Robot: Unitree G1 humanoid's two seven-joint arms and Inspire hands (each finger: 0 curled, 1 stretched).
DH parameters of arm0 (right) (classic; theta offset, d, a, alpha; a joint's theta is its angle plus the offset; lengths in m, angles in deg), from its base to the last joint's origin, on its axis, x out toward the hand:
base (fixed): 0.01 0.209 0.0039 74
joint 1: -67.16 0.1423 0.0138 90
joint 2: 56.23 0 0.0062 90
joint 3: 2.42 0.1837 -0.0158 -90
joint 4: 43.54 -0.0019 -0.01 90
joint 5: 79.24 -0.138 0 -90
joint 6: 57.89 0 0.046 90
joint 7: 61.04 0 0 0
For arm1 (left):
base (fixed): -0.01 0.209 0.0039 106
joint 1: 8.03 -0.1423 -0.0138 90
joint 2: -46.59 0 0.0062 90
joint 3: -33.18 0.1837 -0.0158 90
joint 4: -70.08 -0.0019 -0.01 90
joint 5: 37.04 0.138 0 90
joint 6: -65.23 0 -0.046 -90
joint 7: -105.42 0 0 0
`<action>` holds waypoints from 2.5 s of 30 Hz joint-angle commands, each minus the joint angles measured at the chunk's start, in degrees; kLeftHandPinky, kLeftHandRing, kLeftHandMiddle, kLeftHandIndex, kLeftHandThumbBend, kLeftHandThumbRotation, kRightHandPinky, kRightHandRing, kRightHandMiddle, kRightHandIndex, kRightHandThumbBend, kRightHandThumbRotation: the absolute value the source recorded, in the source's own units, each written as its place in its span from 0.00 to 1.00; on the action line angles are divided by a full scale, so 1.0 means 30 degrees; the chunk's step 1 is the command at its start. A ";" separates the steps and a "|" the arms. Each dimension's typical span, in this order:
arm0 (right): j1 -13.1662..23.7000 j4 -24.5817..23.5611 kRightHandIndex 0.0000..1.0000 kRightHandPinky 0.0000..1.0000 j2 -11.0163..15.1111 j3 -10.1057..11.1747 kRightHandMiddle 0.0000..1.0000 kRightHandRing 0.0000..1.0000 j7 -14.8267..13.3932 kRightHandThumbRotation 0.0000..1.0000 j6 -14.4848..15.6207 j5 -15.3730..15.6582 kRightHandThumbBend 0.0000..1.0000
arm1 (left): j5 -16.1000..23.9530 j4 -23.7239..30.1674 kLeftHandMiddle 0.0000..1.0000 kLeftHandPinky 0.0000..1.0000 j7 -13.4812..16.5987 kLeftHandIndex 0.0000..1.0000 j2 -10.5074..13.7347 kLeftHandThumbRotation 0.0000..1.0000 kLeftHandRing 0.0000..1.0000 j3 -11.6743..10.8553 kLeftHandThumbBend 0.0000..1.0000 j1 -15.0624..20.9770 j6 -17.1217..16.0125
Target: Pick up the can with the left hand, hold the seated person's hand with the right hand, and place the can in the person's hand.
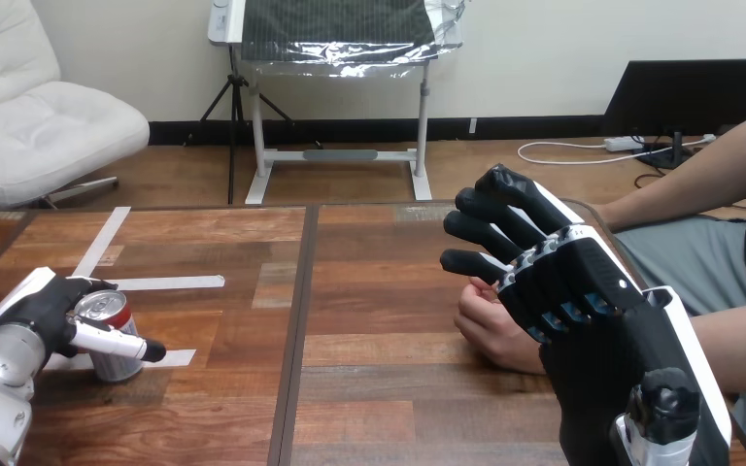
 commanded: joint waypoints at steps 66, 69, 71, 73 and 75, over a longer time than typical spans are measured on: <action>0.0425 -0.0506 0.87 0.84 -0.0085 0.0137 0.87 0.87 0.0131 0.85 -0.0304 -0.0476 1.00 | 0.1043 0.0424 0.74 0.58 0.2576 0.75 0.0282 0.00 0.67 -0.0244 0.74 0.0189 -0.0948; 0.0426 -0.0515 0.88 0.84 -0.0098 0.0144 0.87 0.87 0.0107 0.85 -0.0303 -0.0433 1.00 | 0.1080 0.0420 0.73 0.58 0.2709 0.74 0.0262 0.00 0.67 -0.0196 0.74 0.0202 -0.0857; 0.0426 -0.0497 0.88 0.84 -0.0116 0.0149 0.87 0.87 0.0093 0.85 -0.0325 -0.0408 1.00 | 0.1130 0.0367 0.72 0.57 0.2878 0.73 0.0269 0.00 0.66 -0.0150 0.73 0.0186 -0.0965; 0.0427 -0.0470 0.88 0.84 -0.0122 0.0151 0.87 0.87 0.0103 0.85 -0.0355 -0.0417 1.00 | 0.1180 0.0255 0.71 0.56 0.3064 0.72 0.0270 0.00 0.65 -0.0107 0.73 0.0187 -0.1098; 0.0427 -0.0447 0.88 0.84 -0.0120 0.0151 0.87 0.87 0.0121 0.85 -0.0380 -0.0439 1.00 | 0.1214 0.0142 0.70 0.56 0.3220 0.71 0.0268 0.00 0.64 -0.0071 0.74 0.0199 -0.1204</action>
